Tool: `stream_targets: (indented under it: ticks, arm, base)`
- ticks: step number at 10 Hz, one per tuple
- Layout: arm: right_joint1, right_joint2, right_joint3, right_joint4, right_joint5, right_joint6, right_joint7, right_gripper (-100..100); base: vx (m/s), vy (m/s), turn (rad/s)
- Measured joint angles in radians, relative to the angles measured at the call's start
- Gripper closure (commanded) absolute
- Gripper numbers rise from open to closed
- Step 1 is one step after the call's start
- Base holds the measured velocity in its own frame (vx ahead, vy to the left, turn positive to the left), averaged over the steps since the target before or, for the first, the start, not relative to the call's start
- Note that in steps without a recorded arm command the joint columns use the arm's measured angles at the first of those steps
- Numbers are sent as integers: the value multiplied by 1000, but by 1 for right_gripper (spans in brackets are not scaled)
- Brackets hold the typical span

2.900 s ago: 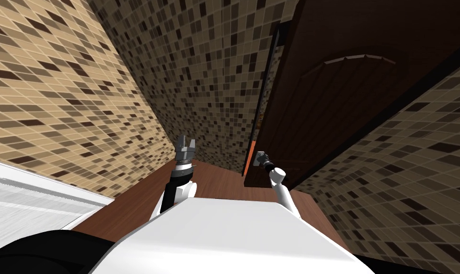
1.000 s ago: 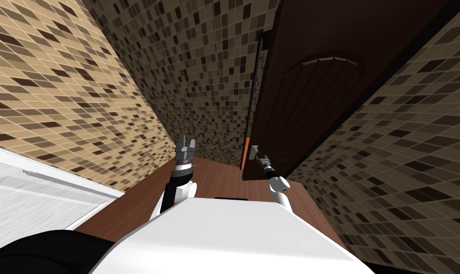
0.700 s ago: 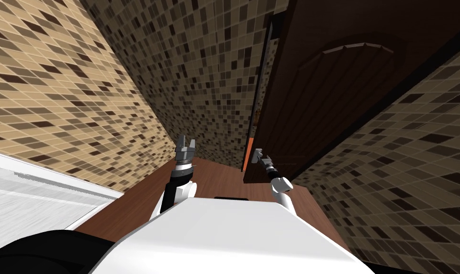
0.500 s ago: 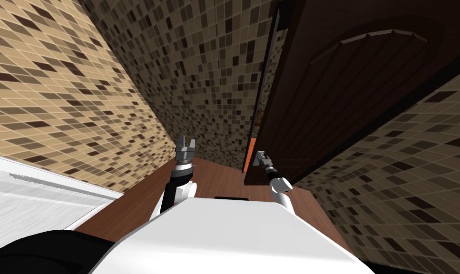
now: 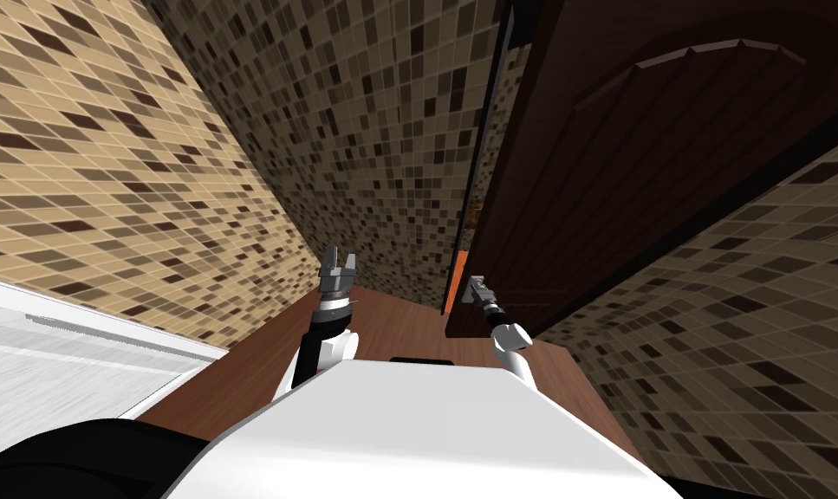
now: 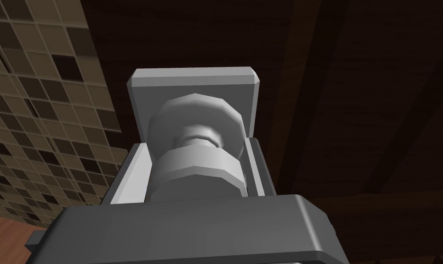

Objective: Pull the door open

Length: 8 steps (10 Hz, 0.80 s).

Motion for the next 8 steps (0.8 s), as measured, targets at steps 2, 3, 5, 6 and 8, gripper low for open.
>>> stream_targets:
  ticks: [2,3,5,6,8]
  arm:
    - [1,0,0,1,0,0,0,100]
    - [0,-14,6,7,0,11,-7,100]
    - [-6,-31,18,18,-1,36,-21,100]
    - [-4,-39,25,23,0,47,-29,100]
    - [-4,-57,37,41,-1,77,-47,100]
  base:
    - [-52,-48,53]
    - [-196,-112,120]
    - [-199,-79,60]
    - [-255,-104,90]
    - [-259,-131,90]
